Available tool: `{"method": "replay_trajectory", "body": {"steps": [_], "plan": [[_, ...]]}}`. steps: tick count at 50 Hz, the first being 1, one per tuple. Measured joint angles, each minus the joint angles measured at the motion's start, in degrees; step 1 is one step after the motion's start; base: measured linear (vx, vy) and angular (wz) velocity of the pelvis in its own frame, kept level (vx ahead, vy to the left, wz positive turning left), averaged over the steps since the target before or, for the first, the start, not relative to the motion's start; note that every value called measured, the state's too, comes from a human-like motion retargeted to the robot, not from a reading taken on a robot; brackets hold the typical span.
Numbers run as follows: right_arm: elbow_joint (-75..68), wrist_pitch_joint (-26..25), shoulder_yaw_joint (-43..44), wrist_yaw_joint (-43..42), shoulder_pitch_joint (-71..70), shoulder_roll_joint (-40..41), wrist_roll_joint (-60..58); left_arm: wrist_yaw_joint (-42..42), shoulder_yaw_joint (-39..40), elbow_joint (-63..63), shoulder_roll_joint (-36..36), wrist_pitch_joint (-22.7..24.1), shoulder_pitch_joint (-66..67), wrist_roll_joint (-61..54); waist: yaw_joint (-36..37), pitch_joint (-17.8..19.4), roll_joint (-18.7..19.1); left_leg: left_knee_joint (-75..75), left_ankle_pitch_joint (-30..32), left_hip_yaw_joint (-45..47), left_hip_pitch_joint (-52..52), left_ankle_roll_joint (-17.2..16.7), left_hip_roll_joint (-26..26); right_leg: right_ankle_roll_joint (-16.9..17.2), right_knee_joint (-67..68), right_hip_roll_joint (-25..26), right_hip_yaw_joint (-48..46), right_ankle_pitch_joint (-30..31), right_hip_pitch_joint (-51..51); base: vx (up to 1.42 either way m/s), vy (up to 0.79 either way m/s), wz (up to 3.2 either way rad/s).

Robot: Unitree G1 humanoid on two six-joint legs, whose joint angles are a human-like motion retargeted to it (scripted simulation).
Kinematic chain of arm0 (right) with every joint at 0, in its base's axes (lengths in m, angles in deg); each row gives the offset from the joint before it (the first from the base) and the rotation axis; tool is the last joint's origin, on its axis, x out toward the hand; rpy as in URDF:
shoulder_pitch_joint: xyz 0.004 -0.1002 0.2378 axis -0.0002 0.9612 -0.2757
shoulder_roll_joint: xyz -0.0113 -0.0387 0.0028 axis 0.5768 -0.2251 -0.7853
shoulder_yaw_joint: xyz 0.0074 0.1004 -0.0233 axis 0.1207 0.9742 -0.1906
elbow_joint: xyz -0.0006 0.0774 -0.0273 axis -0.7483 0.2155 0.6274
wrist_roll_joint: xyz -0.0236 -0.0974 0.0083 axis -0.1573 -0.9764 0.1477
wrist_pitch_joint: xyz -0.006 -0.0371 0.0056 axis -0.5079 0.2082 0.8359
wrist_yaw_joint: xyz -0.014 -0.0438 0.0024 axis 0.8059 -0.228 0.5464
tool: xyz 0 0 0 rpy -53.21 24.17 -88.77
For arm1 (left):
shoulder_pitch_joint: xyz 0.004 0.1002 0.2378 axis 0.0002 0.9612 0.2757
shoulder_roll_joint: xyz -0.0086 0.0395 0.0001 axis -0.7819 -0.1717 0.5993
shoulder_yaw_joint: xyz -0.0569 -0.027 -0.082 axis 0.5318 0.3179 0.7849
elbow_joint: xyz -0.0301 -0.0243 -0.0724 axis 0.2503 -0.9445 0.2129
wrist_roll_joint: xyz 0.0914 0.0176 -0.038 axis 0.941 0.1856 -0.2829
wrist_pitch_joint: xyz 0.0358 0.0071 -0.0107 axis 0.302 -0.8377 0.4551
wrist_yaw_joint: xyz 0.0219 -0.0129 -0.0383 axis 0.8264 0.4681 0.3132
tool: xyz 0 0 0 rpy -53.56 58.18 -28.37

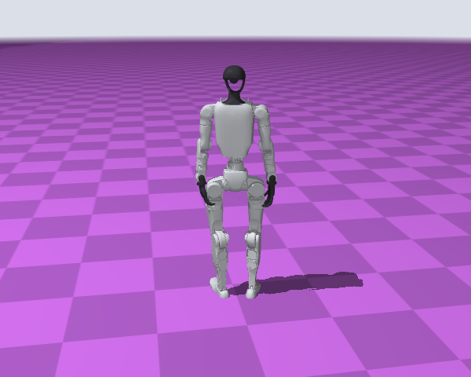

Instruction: In place motions

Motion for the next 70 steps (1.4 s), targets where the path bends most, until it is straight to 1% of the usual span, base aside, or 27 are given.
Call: {"method": "replay_trajectory", "body": {"steps": [10, 20, 25, 28, 32, 35, 38, 40, 43, 47, 50, 60, 70], "plan": [[0.23, -1.24, -0.72, 0.96, 0.18, 0.11, -3.04, -0.28, -0.49, -0.11, -0.05, -0.25, -0.18, 0.44, -0.35, 0.89, -0.04, 0.82, -0.03, -0.78, -0.51, -0.76, 0.91, -0.59, -0.16, 0.54, -0.13, -0.1, 0.02, -0.02, -0.02, 0.01], [-0.09, -1.1, 0.15, 0.36, 0.25, -0.63, -1.96, -0.13, -1.22, 0.33, 0.09, -0.33, -0.56, 0.44, -0.71, 2.08, 0.12, 4.39, -0.96, -3.21, -2.11, -1.49, 1.98, -1.44, -0.27, 0.9, -0.4, -0.38, 0.43, -0.05, -0.04, 0.1], [0.03, -1.08, 1.01, 0.2, 0.07, -1.21, -1.69, -0.04, -1.63, 1.17, 0.29, -0.24, -1.5, 0.39, -1.91, 2.93, -0.4, 9.77, -1.33, -7.55, -5.48, -2.28, 2.07, -1.34, -0.47, -0.33, -1.58, -0.64, 0.51, -0.08, -0.03, 0.46], [-0.02, -1.27, 1.57, 0.42, 0.04, -1.67, -1.82, 0.3, -1.86, 1.3, 0.53, -0.09, -2.28, 0.19, -3.27, 2.93, -0.14, 12.01, 1.03, -12.33, -7.56, -1.51, 0.58, -1.41, -0.83, -0.78, -3.74, -0.69, 0.22, -0.08, 0.0, 0.72], [-0.13, -1.27, 1.79, -0.03, 0.35, -2.21, -1.95, 0.64, -2.55, 1.62, 1.06, 0.47, -2.15, -0.05, -2.43, 3.45, -0.73, 10.6, -0.1, -15.13, -7.23, -0.36, -0.8, -1.48, -0.73, -1.71, -4.12, -0.56, 0.53, -0.01, 0.02, 0.05], [-0.28, -1.32, 1.79, -0.1, 0.5, -2.35, -2.59, 0.65, -2.48, 1.3, 1.34, 0.63, -1.32, 0.32, -1.86, 3.23, -0.25, 7.94, 0.83, -13.19, -5.99, -0.85, -0.28, -1.47, -0.64, -1.25, -3.46, -0.6, 0.72, 0.07, 0.04, -0.2], [-0.2, -1.35, 1.89, -0.4, 0.96, -2.04, -2.49, 0.57, -2.09, -0.09, 1.28, 0.31, -0.71, 0.74, -4.18, 2.21, 1.15, 5.11, 1.32, -12.47, -4.89, 0.16, -0.73, -1.3, -0.72, -0.48, -4.98, -0.79, 0.49, 0.08, 0.03, 0.31], [-0.19, -1.08, 1.94, -0.7, 1.01, -1.78, -1.29, 0.58, -1.72, -0.63, 1.16, 0.15, -0.77, 0.8, -4.73, 2.35, 1.19, 4.03, 1.61, -11.55, -4.32, 0.19, -0.84, -1.25, -0.61, -0.57, -5.4, -0.82, 0.57, 0.01, 0.05, 0.11], [-0.45, -0.79, 1.77, -0.41, 1.17, -1.51, 0.17, 0.19, -1.37, -0.51, 0.92, -0.05, -0.59, 0.72, -3.37, 2.44, 0.7, 2.95, 1.94, -10.09, -3.33, 0.3, -1.25, -1.23, -0.39, -0.94, -4.64, -0.68, 0.77, 0.06, 0.07, -0.33], [-0.63, -1.0, 0.99, -0.32, 1.51, -1.02, -0.75, 0.33, -0.49, -0.45, 0.73, -0.17, -0.19, 0.58, -0.66, 1.72, 0.39, 1.96, 2.73, -7.06, -3.02, 0.45, -1.28, -1.08, -0.29, -1.04, -2.1, -0.27, 0.47, 0.08, 0.05, -0.59], [-0.49, -0.87, 0.24, -0.32, 1.42, -0.7, -1.48, 0.28, -0.01, -0.44, 0.64, -0.11, -0.08, -0.06, -0.39, 1.35, 0.44, 1.2, 2.98, -6.01, -2.55, 0.49, -1.38, -0.9, -0.26, -1.11, -1.72, -0.17, 0.42, 0.05, 0.07, -0.23], [0.71, -0.49, -0.19, 0.12, 1.33, 0.09, -1.5, 0.8, 0.14, 0.0, 0.63, -0.04, -0.45, -0.06, -0.2, 0.21, 0.37, 0.14, 3.23, -5.33, -2.09, 1.24, -2.4, -0.18, 0.07, -1.64, -1.03, 0.39, 0.07, 0.03, 0.05, -0.06], [0.36, -0.6, 0.31, -0.12, 1.2, -0.37, -1.43, 0.53, -0.34, 0.34, 1.12, 0.06, -0.8, 0.12, 0.12, 0.2, 0.41, 0.04, 3.14, -5.36, -1.93, 1.9, -3.08, 0.27, 0.54, -2.1, -0.97, 0.66, 0.01, 0.01, 0.02, 0.0]]}}
